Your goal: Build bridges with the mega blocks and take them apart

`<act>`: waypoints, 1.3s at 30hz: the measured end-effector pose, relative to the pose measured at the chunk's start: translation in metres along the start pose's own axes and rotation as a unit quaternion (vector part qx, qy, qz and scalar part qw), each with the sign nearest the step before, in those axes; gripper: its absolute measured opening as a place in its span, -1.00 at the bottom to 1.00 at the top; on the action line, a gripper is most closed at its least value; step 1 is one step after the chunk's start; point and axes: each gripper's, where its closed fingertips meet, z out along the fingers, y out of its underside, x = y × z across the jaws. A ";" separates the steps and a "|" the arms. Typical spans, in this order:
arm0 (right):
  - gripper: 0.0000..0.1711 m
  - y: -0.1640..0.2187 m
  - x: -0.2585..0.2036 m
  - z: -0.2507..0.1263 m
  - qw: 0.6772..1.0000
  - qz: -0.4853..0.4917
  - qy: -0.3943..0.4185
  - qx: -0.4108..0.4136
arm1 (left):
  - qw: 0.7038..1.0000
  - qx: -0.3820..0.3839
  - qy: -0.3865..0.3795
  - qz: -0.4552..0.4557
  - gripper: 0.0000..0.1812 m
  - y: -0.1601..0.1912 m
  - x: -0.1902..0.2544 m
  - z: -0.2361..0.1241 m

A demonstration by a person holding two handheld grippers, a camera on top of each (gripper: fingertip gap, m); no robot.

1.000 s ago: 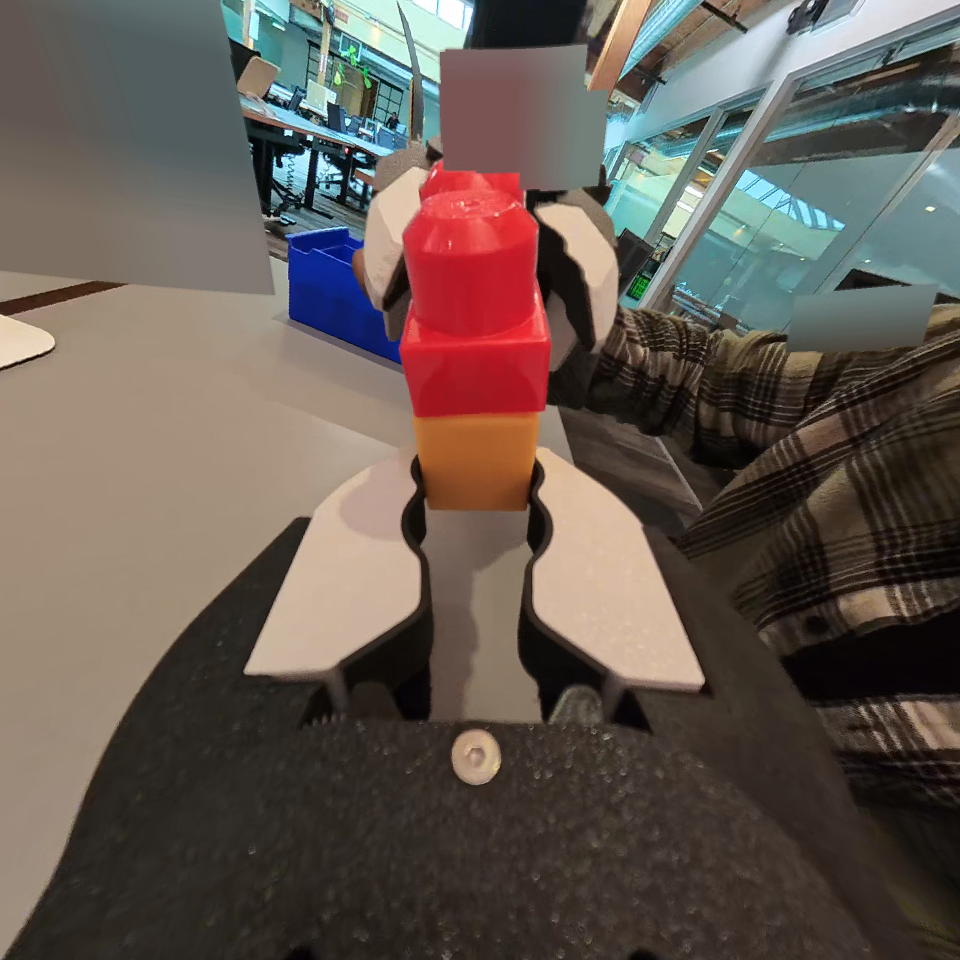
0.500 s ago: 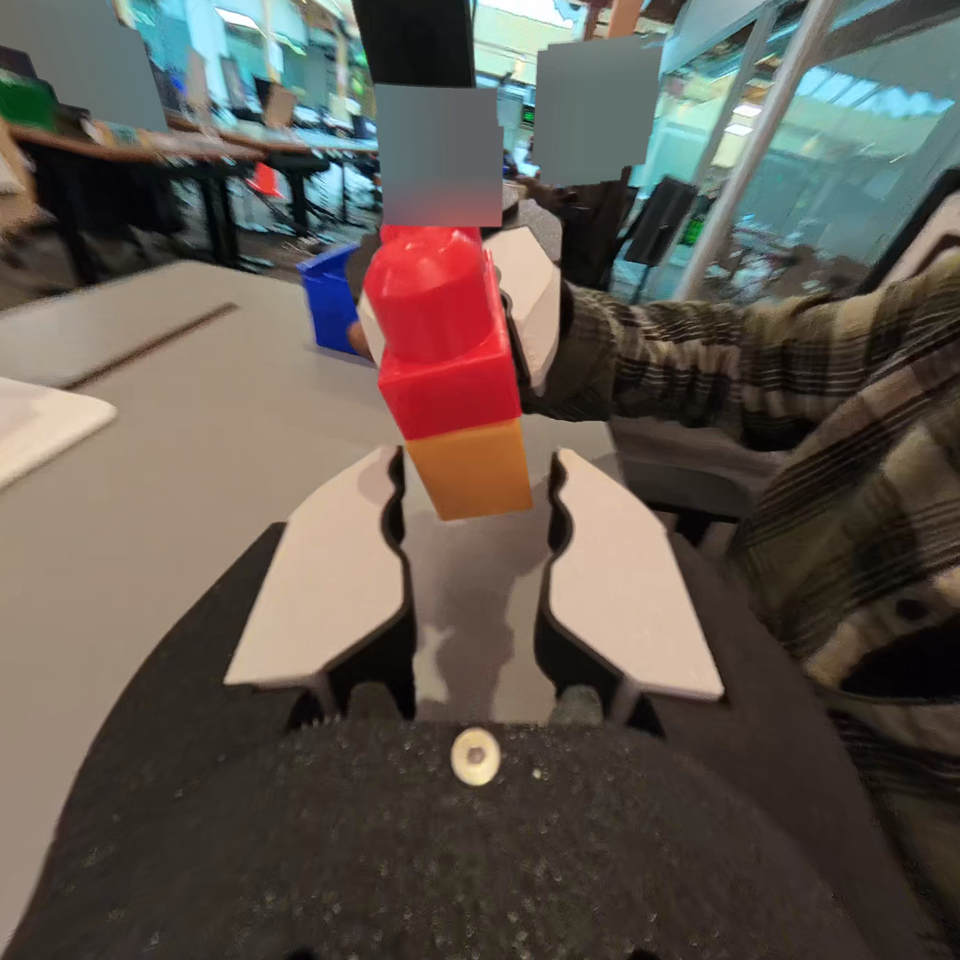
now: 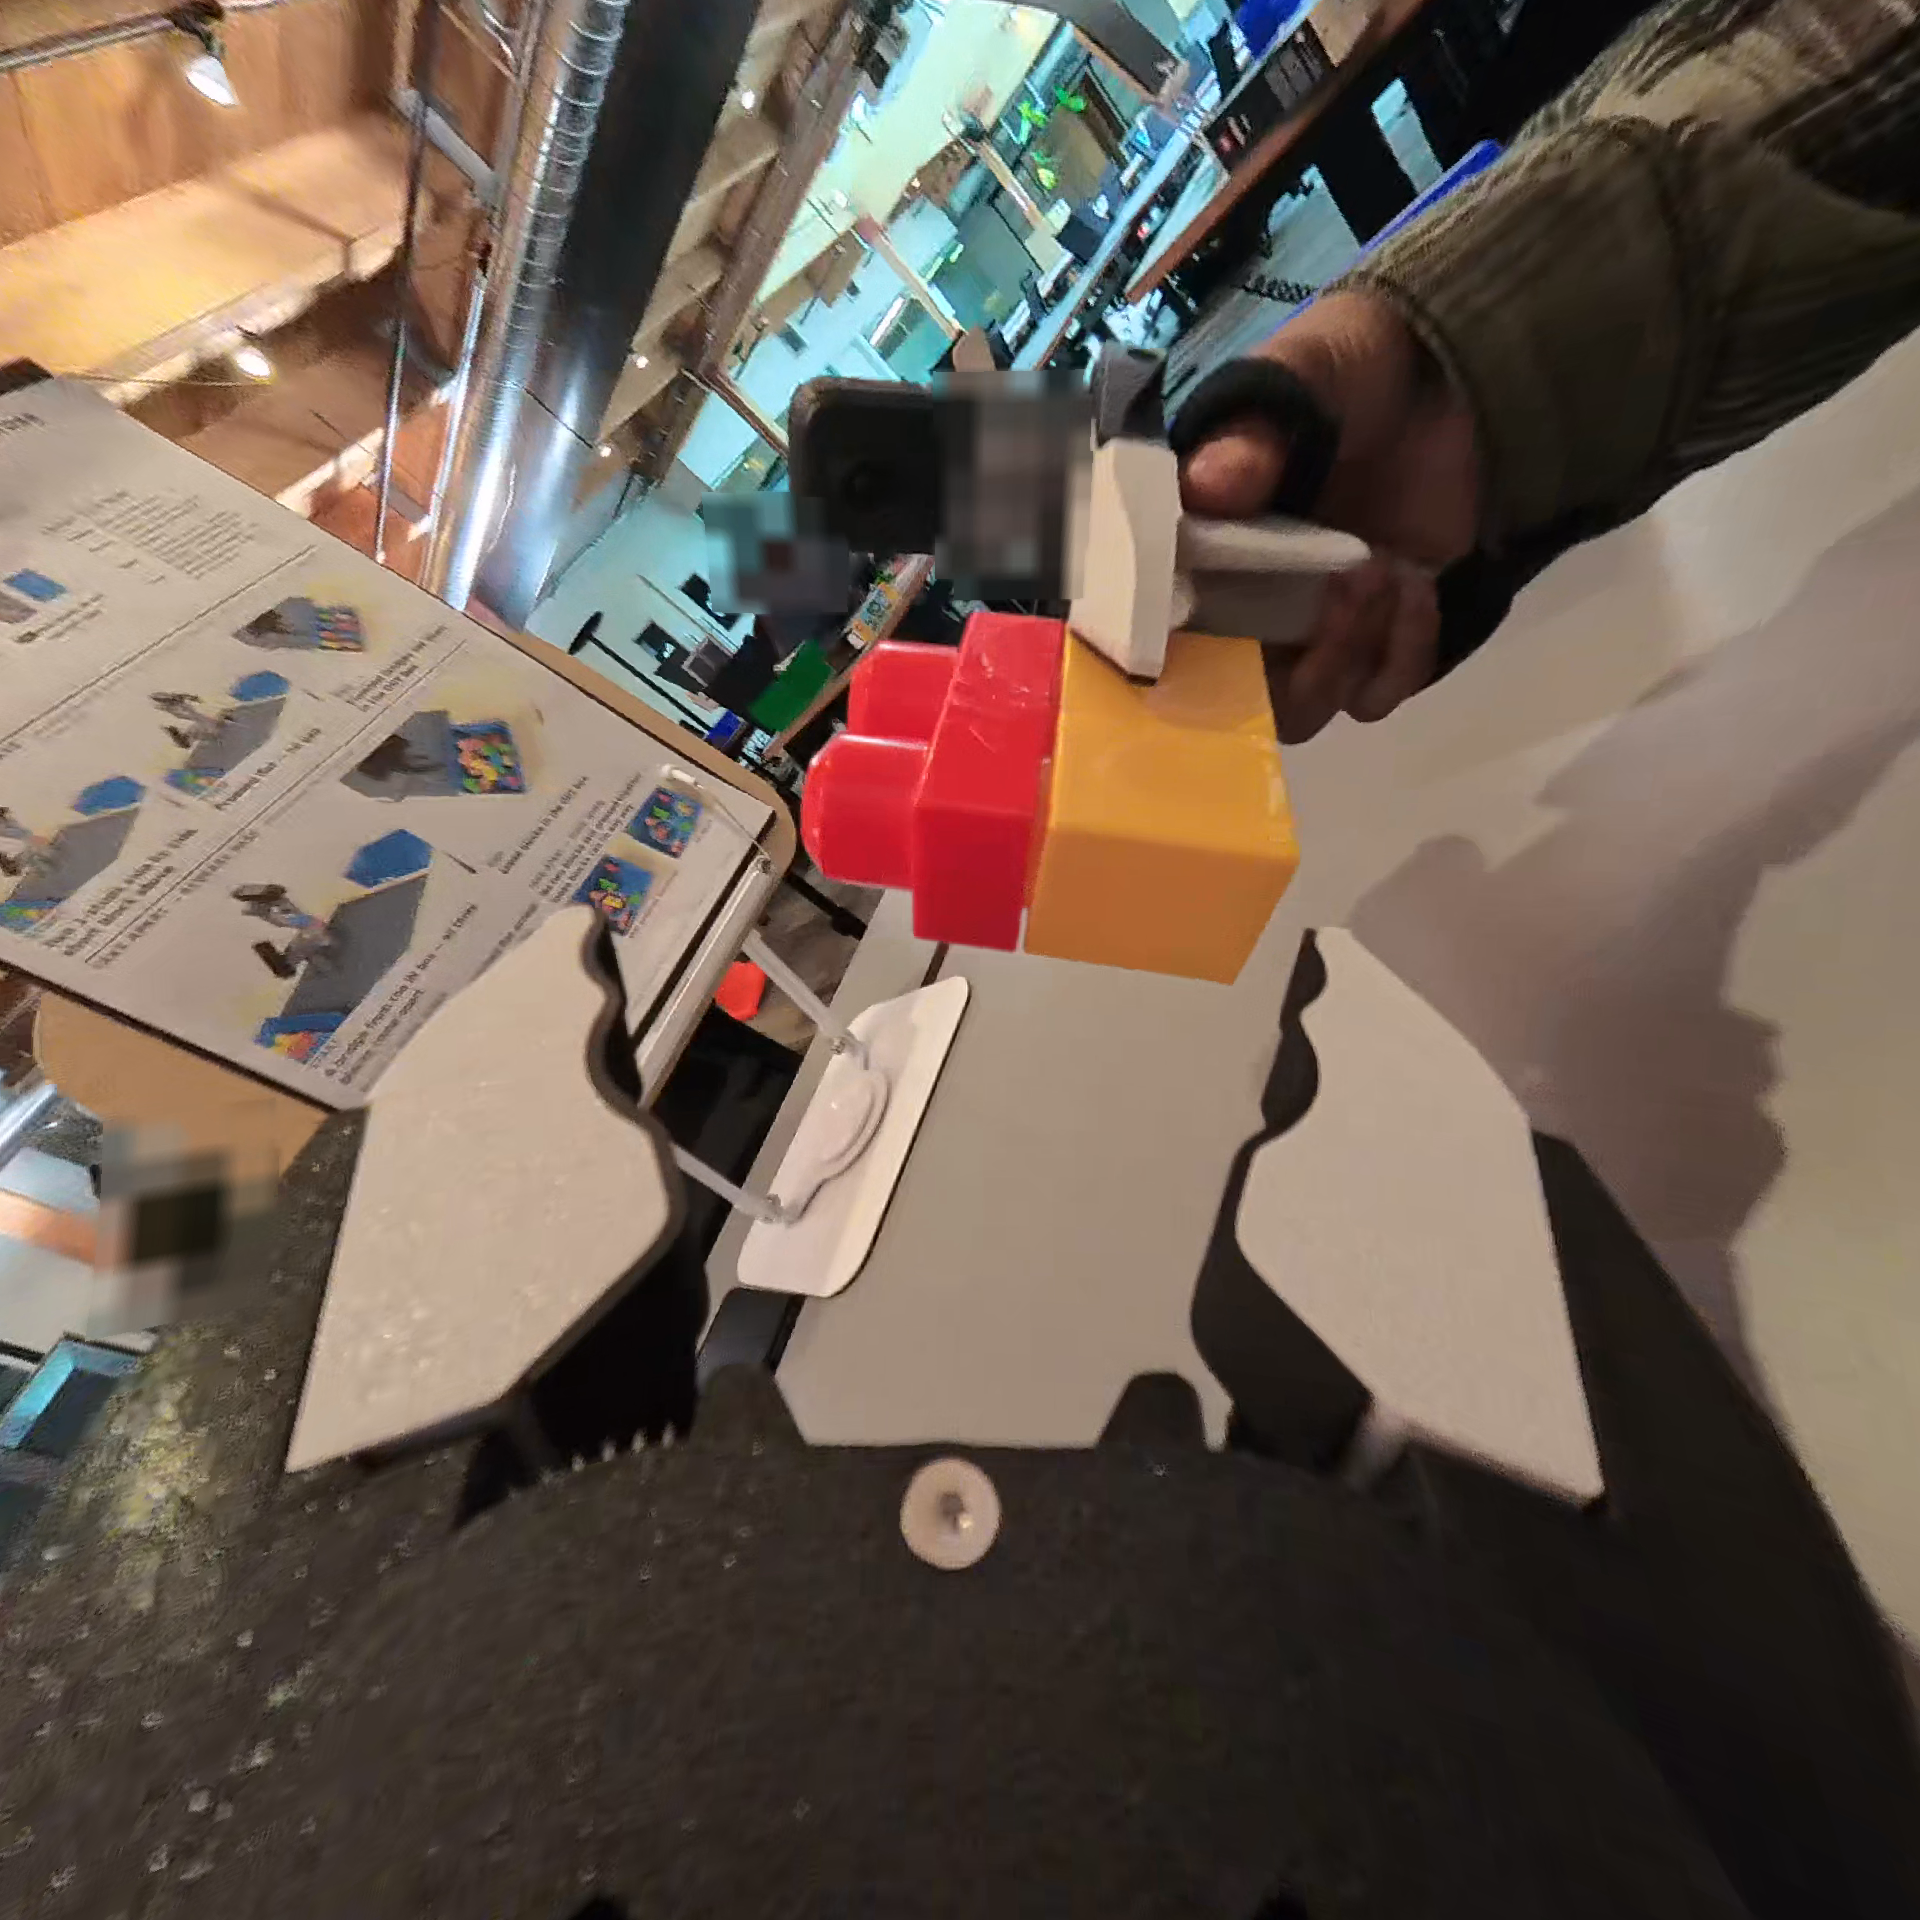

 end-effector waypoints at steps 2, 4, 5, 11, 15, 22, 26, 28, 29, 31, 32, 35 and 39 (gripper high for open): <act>-0.58 0.002 -0.001 -0.001 1.000 0.004 0.000 -0.002 | 1.000 0.002 0.011 -0.001 0.33 -0.003 0.003 0.004; -0.58 0.002 -0.004 -0.001 1.000 0.008 -0.009 0.001 | 1.000 0.001 0.017 -0.003 0.32 -0.008 0.006 0.008; -0.58 0.002 -0.004 -0.001 1.000 0.010 -0.010 0.001 | 1.000 -0.003 0.025 -0.004 0.31 -0.008 0.008 0.010; -0.58 0.002 -0.005 0.000 0.999 0.022 -0.023 0.006 | 0.998 0.008 0.061 -0.019 0.02 -0.018 0.020 0.015; -0.58 0.005 -0.002 -0.002 0.999 0.041 -0.032 0.003 | 0.996 -0.016 0.071 -0.044 0.02 -0.015 0.023 0.017; -0.57 0.012 -0.007 -0.002 0.997 0.056 -0.044 -0.003 | 0.990 -0.027 0.097 -0.095 -0.01 -0.018 0.030 0.016; -0.57 0.012 -0.010 -0.001 0.997 0.052 -0.049 -0.002 | 0.989 -0.028 0.103 -0.099 -0.02 -0.022 0.030 0.015; -0.57 0.014 -0.012 -0.001 0.998 0.046 -0.048 -0.010 | 0.989 -0.024 0.105 -0.099 -0.02 -0.023 0.031 0.014; -0.57 0.016 -0.011 -0.001 0.998 0.044 -0.045 -0.016 | 0.988 -0.027 0.111 -0.099 -0.01 -0.023 0.032 0.014; -0.57 0.017 -0.008 -0.002 0.998 0.043 -0.037 -0.015 | 0.988 -0.028 0.114 -0.097 -0.01 -0.020 0.034 0.015; -0.57 0.016 -0.009 -0.003 0.999 0.038 -0.035 -0.012 | 0.990 -0.024 0.107 -0.088 0.00 -0.020 0.034 0.016; -0.58 0.011 -0.010 -0.008 1.000 -0.009 -0.016 -0.007 | 0.993 -0.038 0.068 -0.090 0.14 -0.017 0.030 0.018; -0.58 0.004 -0.008 -0.019 0.996 -0.079 0.026 -0.004 | 0.967 -0.017 0.096 -0.236 0.31 -0.022 0.033 0.015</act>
